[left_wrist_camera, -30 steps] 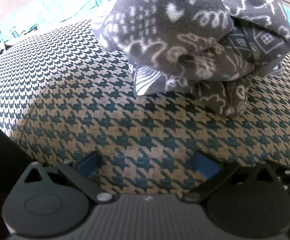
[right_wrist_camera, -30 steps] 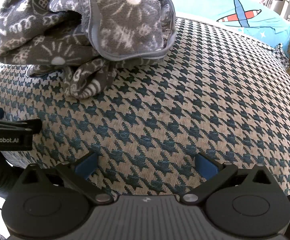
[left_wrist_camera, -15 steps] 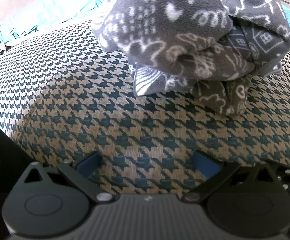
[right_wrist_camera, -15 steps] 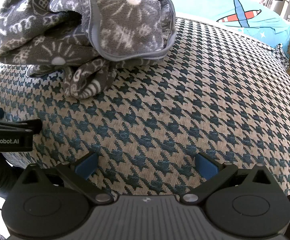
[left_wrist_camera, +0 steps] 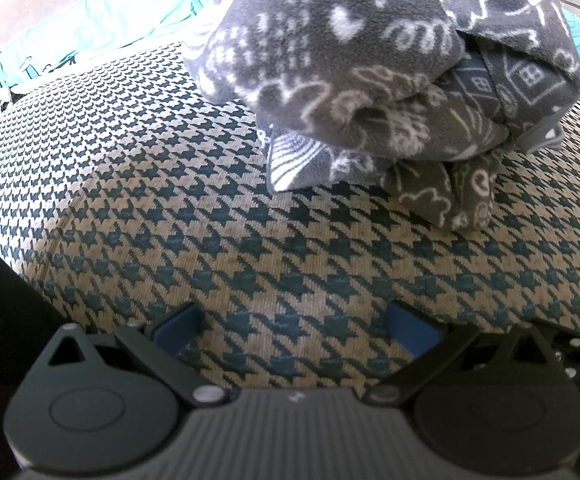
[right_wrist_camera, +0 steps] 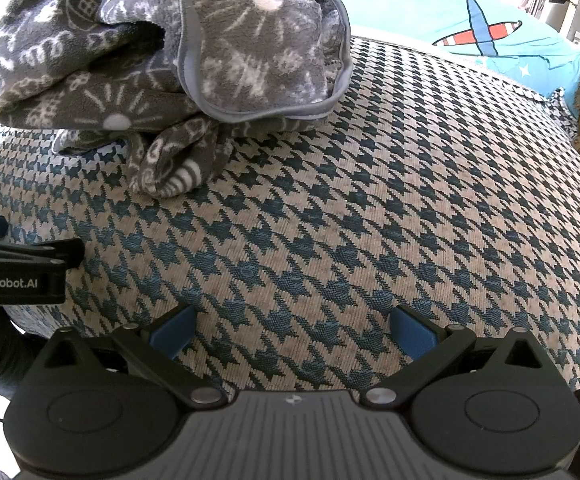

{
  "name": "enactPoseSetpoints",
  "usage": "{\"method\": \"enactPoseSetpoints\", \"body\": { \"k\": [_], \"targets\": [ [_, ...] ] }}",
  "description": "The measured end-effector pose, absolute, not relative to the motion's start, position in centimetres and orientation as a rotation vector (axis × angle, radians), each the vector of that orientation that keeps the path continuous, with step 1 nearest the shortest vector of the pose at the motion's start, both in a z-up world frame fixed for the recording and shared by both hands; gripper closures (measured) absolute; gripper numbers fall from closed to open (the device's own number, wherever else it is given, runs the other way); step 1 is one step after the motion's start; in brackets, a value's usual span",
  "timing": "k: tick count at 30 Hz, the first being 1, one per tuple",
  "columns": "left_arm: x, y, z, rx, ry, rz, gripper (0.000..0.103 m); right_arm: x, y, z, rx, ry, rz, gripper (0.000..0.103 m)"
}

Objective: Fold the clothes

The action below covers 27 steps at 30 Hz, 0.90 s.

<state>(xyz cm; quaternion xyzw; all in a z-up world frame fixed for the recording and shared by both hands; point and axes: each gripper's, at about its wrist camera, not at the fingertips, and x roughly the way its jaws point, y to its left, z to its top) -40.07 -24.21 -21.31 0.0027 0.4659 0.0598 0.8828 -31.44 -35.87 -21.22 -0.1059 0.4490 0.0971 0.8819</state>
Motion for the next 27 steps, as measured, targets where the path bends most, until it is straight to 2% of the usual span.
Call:
{"method": "enactPoseSetpoints", "body": {
  "k": [27],
  "targets": [
    [-40.2, -25.5, -21.8, 0.008, 0.962, 0.123, 0.0, -32.4, -35.7, -22.3, -0.217, 0.921, 0.195, 0.0]
  ]
}}
